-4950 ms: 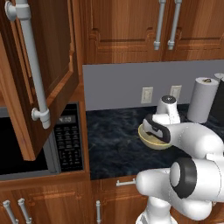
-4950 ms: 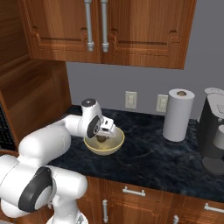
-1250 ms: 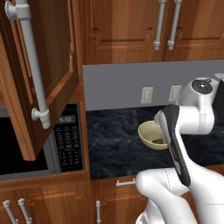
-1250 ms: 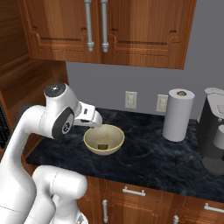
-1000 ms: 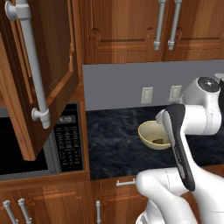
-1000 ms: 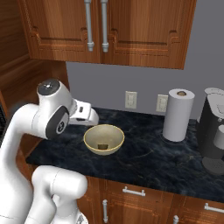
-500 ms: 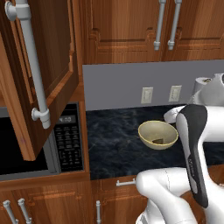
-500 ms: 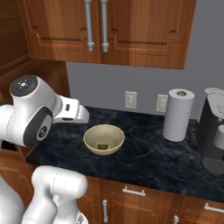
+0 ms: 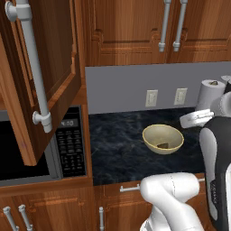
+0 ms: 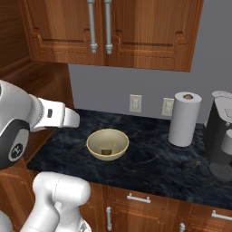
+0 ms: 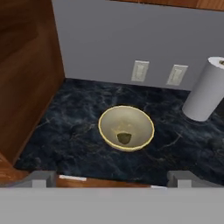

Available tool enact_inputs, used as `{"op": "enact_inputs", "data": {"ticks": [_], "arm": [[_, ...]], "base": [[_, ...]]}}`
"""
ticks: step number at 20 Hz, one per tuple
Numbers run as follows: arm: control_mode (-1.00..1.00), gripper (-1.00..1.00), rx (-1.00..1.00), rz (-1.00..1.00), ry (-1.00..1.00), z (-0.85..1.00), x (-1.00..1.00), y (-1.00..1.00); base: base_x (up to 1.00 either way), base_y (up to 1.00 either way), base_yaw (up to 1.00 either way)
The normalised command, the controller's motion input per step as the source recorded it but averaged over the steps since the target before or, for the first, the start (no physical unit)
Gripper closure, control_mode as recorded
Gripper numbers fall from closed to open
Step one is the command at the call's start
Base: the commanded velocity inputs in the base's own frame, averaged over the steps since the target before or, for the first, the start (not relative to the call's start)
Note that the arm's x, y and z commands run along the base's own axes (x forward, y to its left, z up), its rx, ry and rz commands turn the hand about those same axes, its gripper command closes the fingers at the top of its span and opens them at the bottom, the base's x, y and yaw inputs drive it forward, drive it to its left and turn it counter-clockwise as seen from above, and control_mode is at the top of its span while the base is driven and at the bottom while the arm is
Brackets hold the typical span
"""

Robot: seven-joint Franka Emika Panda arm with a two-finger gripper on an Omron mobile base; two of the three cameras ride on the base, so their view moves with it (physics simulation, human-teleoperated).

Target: Open the cabinet. Pick the kiwi and apple from the cabinet and place them into the bowl. Then close the cabinet.

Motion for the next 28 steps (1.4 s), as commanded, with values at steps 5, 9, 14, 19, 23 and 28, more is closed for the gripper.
{"op": "enact_inputs", "data": {"ticks": [5,9,14,19,23,28], "arm": [[-1.00,-1.00,0.00,0.00,-0.12,0.42,-0.41,0.10],[-1.00,-1.00,0.00,0.00,-0.03,0.19,-0.28,0.09],[-1.00,-1.00,0.00,0.00,0.00,0.00,-0.11,0.11],[-1.00,-1.00,0.00,0.00,0.00,0.00,0.00,0.00],[-1.00,-1.00,0.00,0.00,0.00,0.00,0.00,0.00],[1.00,-1.00,0.00,0.00,0.00,-0.01,0.00,0.00]], "base": [[0.00,0.00,0.00],[0.00,0.00,0.00],[0.00,0.00,0.00],[0.00,0.00,0.00],[0.00,0.00,0.00],[-0.08,0.00,0.00]]}}
